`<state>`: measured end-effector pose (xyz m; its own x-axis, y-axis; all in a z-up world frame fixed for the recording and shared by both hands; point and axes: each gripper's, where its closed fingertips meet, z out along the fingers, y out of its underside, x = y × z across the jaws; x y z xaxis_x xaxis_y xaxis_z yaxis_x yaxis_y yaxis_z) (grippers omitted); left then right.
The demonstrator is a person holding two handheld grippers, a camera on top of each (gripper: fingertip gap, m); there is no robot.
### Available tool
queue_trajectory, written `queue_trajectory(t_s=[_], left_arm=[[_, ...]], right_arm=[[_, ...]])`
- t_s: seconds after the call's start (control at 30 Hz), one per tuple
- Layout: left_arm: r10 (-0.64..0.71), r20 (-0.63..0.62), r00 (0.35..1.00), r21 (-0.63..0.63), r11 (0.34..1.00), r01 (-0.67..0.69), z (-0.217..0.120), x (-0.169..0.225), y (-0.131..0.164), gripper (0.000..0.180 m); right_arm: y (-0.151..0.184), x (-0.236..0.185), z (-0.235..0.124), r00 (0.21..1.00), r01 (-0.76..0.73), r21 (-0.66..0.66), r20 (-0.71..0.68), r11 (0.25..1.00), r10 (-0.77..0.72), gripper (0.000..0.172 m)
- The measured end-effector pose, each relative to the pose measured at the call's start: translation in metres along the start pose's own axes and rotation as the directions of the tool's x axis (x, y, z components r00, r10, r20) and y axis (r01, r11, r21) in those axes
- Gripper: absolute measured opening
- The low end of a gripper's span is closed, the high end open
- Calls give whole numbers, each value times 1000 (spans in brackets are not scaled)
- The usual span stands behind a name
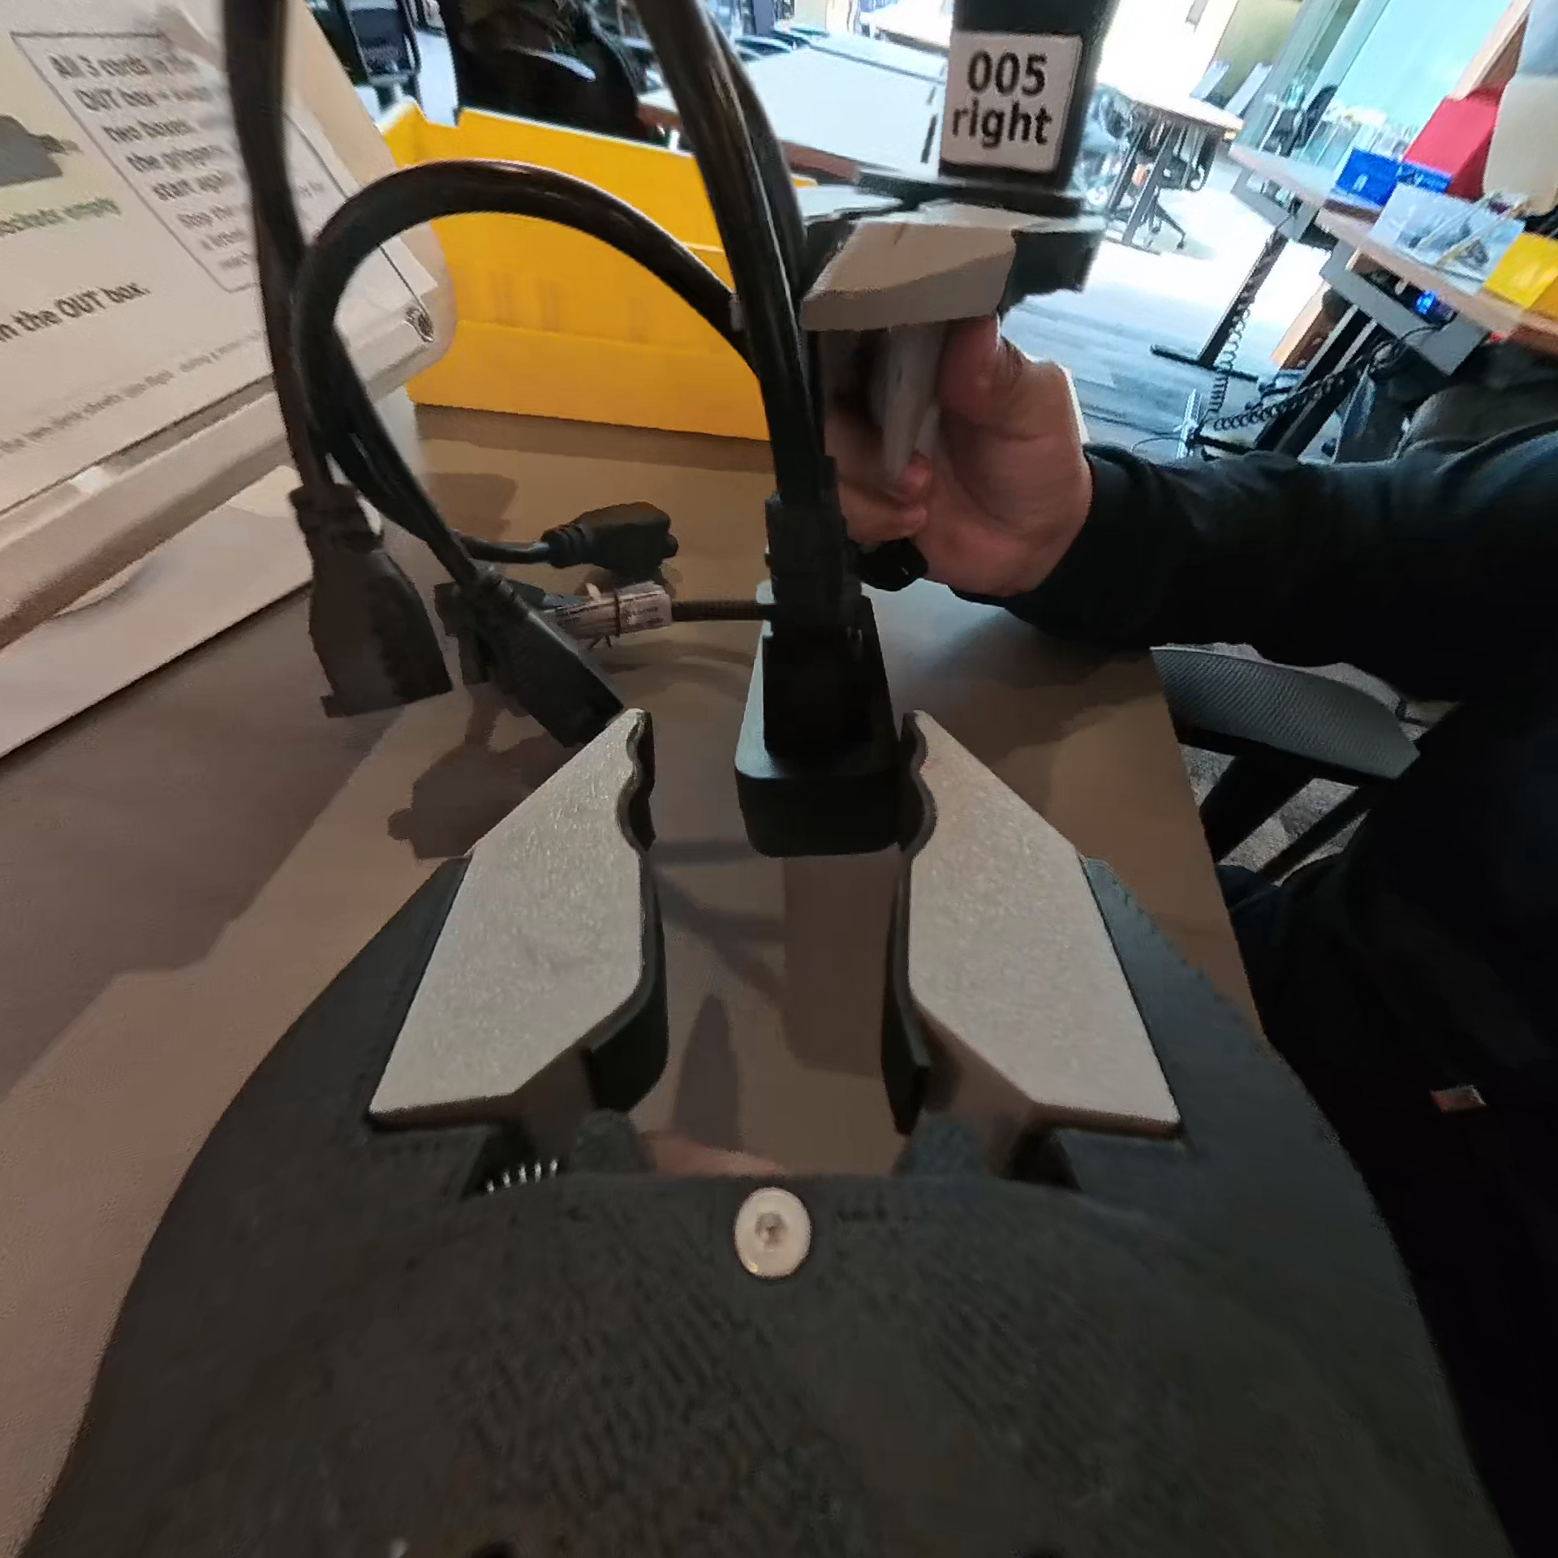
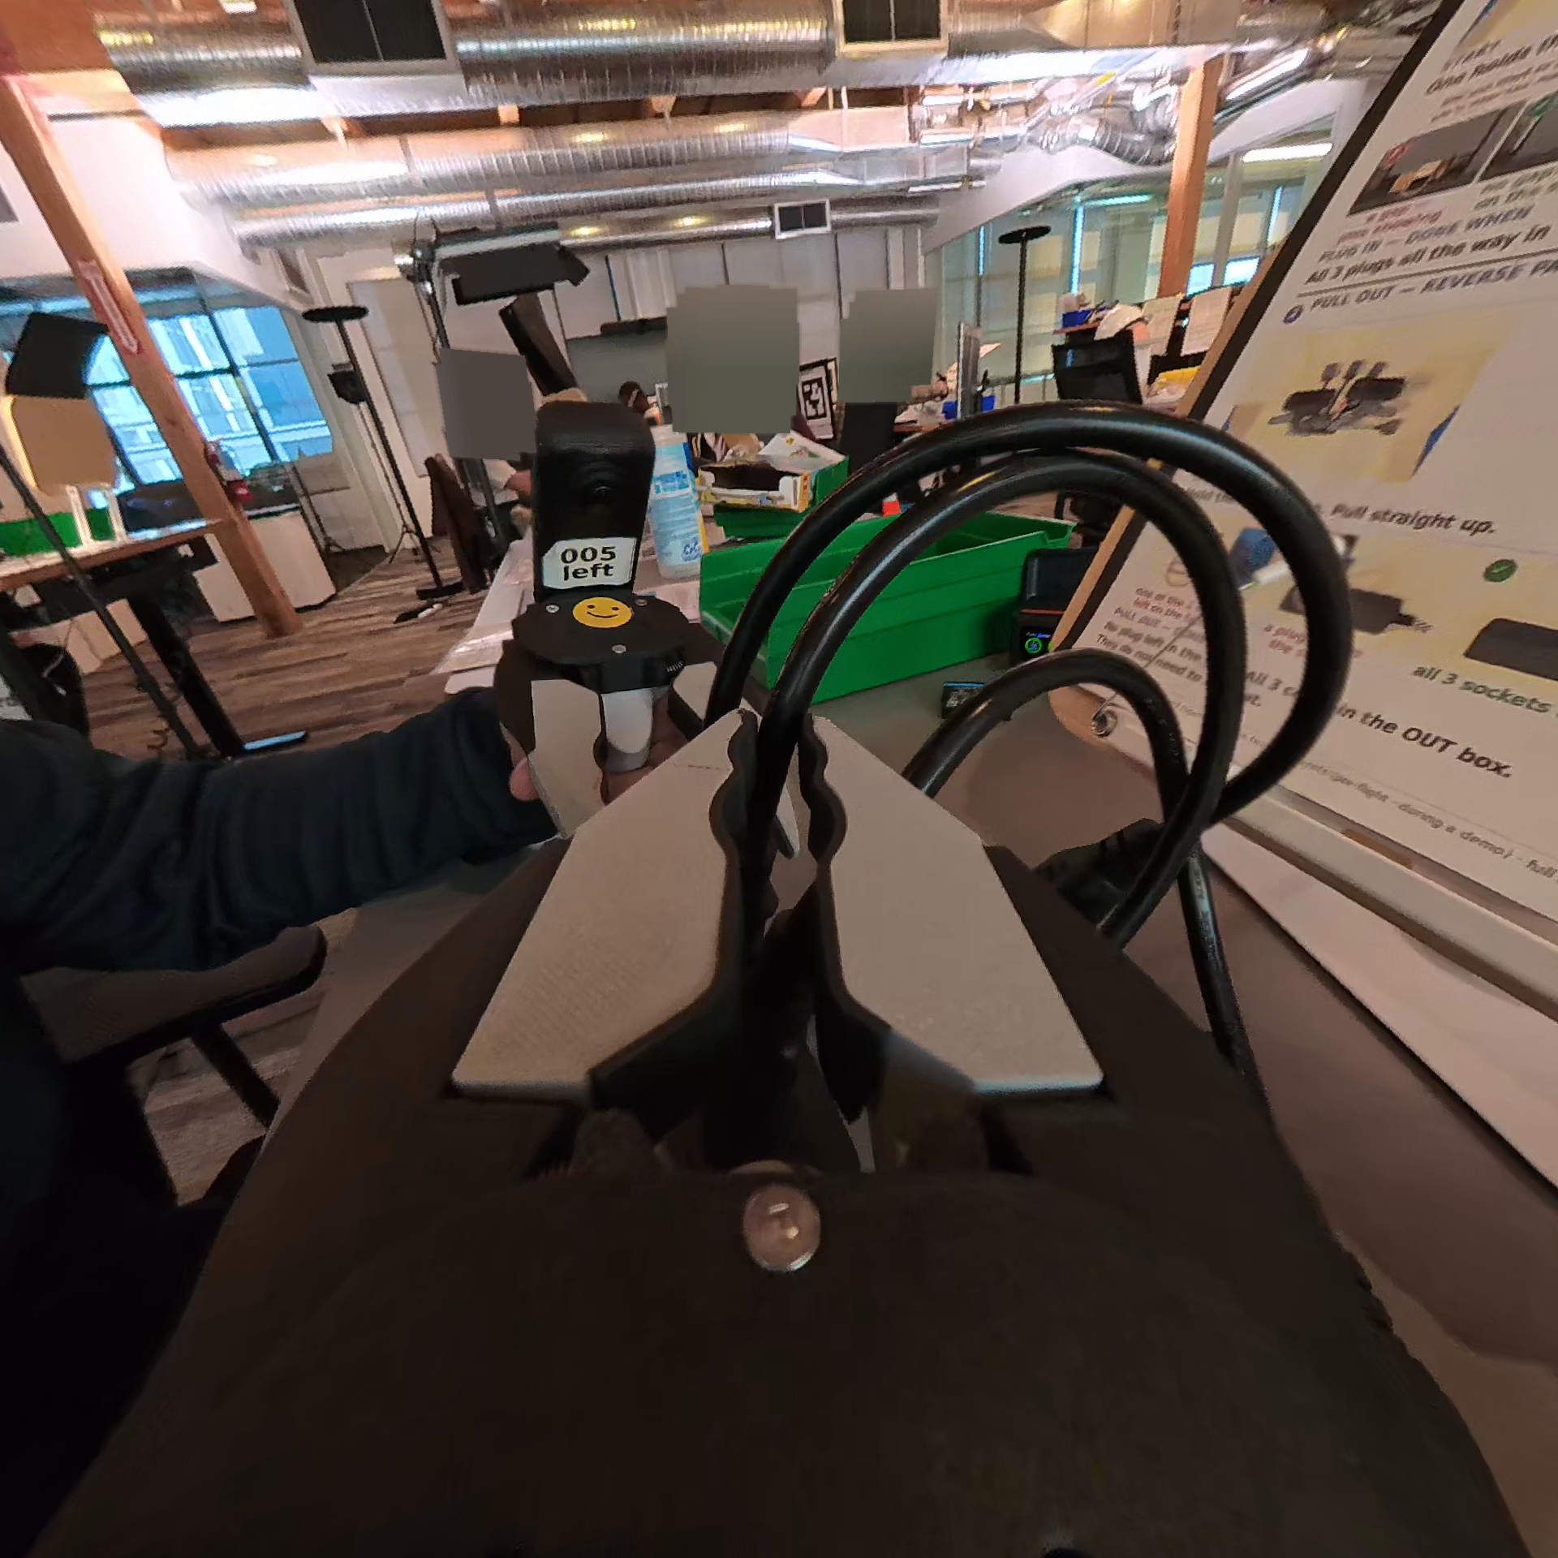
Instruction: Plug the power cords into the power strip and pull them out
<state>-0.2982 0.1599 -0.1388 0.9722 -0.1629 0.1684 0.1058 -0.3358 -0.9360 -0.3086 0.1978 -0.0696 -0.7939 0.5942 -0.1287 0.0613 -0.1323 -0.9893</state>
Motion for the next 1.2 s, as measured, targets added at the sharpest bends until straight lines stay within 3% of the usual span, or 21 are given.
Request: queue_trajectory(t_s=[0.13, 0.23, 0.3, 0.43, 0.5, 0.8, 0.97, 1.2], left_arm=[[81, 18, 997, -117, 990, -78, -7, -4, 19, 76], [50, 11, 999, -59, 997, -49, 7, -2, 12, 78], [26, 4, 1000, -33, 999, -26, 26, 4, 10, 76], [110, 36, 993, -11, 994, -109, 58, 20, 9, 75], [141, 81, 987, 46, 988, -145, 59, 18, 0, 63], [104, -57, 993, 204, 975, -90, 26, 32, -32, 53], [100, 4, 995, 232, 968, -99, 6, 15, -39, 51], [60, 16, 998, 273, 960, -62, -23, -6, -43, 45]], right_arm=[[-18, 10, -14, 998, -37, 110, -39, 993, 41, 7], [-25, 11, -21, 997, -78, 159, -9, 984, 80, 7], [-23, 9, -18, 998, -54, 144, -20, 988, 58, 8], [-23, 5, -14, 999, -16, 147, -44, 989, 22, 8], [-25, 4, -15, 999, -21, 168, -37, 986, 28, 8], [-26, 9, -18, 998, -56, 207, -19, 977, 62, 11], [-26, 8, -20, 996, -92, 218, 25, 972, 89, 10], [-1, 2, -13, 992, -59, 64, 116, 996, 51, 7]])
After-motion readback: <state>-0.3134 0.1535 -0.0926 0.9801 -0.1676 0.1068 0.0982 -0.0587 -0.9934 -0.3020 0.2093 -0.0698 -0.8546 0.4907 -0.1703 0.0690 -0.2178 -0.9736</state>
